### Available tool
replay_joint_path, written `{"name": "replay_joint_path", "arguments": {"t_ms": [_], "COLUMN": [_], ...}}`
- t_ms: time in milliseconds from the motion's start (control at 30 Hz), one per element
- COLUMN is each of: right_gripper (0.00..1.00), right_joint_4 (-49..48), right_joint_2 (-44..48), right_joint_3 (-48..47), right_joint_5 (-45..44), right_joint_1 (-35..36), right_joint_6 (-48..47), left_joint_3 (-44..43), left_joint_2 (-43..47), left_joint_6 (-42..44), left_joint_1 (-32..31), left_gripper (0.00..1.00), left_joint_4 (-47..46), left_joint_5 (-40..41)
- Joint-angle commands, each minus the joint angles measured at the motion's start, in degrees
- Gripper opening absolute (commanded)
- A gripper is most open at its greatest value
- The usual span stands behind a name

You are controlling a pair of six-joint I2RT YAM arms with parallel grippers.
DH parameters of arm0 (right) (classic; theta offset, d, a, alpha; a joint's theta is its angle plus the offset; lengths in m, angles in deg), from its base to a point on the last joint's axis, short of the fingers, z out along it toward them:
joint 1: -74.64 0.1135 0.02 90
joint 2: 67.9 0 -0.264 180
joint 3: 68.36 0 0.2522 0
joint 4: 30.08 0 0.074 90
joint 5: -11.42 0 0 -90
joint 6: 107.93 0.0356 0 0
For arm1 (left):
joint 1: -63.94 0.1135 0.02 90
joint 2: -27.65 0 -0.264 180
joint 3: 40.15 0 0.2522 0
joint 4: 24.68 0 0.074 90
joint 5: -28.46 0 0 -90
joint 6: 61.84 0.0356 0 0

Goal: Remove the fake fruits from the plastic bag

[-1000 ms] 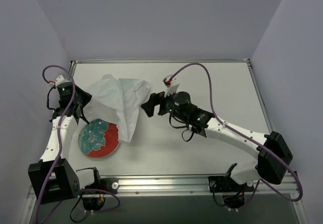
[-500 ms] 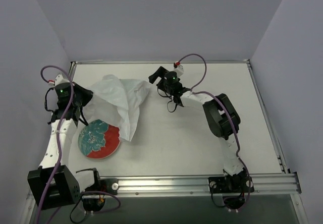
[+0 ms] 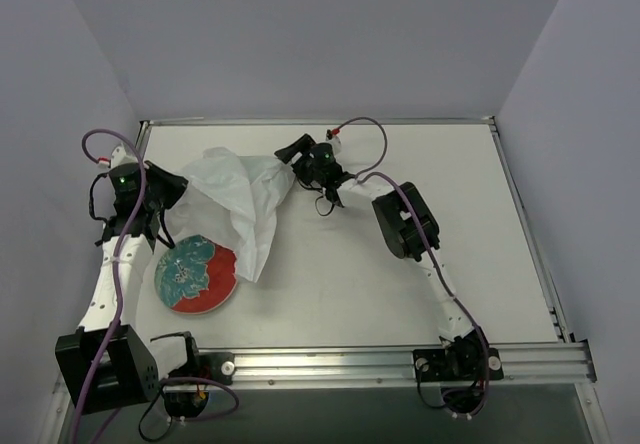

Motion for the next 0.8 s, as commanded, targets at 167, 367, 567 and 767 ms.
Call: {"name": "replay_joint_path", "arguments": {"t_ms": [167,367,567,767], "right_gripper": [0.08,0.0,0.0,0.0], "right_joint_4": [-9.2,-4.0,3.5,0.4], "right_joint_2": [-1.4,0.4,5.0,11.4], "right_joint_3": [-1.9,-9.7,-18.5,-13.4], "right_joint_5": [6.8,7.9,13.3,19.1], "right_joint_1": [0.0,0.4,1.7,2.4], "right_joint_6": [4.3,-8.6,-28.0,-35.9], "left_joint_3": [-1.0,-0.8,-0.4,-0.1], "left_joint_2": [0.6,1.0,1.6,1.1], "left_joint_6": [-0.4,-0.3,-0.1,-0.5], "left_joint_1": [0.4,0.4,0.4,0.3], "left_gripper": [0.02,0.02,0.02,0.02], "left_joint_4": [-2.0,-1.8,-1.0,-1.1], "left_joint_5": [-0.4,0.0,1.1,1.6]}}
